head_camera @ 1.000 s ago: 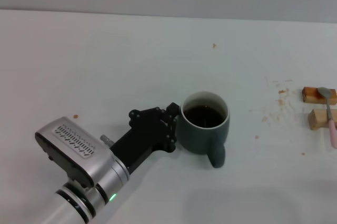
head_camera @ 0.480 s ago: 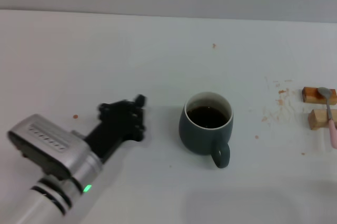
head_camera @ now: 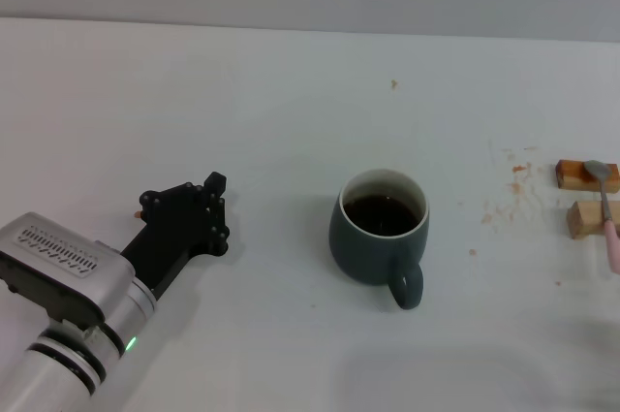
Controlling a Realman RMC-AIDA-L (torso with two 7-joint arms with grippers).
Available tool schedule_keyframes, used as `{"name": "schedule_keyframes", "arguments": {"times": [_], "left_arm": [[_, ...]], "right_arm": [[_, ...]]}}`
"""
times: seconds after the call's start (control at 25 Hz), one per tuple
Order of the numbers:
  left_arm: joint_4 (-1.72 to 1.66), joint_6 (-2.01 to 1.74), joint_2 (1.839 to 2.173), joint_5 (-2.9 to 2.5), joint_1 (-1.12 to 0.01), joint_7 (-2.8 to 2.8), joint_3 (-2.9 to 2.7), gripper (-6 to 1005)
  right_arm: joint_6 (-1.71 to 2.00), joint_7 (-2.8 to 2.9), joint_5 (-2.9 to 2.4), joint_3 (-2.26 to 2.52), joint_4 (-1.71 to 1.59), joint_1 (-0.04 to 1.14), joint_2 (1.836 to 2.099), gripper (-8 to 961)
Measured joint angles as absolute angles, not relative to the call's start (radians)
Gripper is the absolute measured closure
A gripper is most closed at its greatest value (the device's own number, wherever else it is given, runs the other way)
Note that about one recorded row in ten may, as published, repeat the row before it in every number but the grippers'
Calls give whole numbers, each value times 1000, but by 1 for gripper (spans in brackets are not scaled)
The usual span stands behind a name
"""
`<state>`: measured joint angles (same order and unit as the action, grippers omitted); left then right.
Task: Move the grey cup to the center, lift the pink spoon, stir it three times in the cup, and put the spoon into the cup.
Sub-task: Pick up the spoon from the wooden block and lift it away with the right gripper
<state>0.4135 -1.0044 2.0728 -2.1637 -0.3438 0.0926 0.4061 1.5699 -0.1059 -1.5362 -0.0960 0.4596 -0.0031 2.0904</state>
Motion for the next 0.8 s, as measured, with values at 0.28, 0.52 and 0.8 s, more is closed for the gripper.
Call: {"name": "schedule_keyframes", "arguments": {"times": [0.28, 0.52, 0.8], "left_arm": [[414, -1005, 2075, -2163, -344, 91, 407, 1001], [414, -999, 2076, -2163, -347, 89, 407, 1000], [413, -997, 2076, -2163, -356, 93, 408, 1000]], "right_arm": [[1509, -106, -1526, -102, 460, 41, 2089, 244], [1476, -103, -1526, -96, 461, 61, 2088, 248], [1417, -101, -1526, -94, 466, 79, 2088, 252]]}}
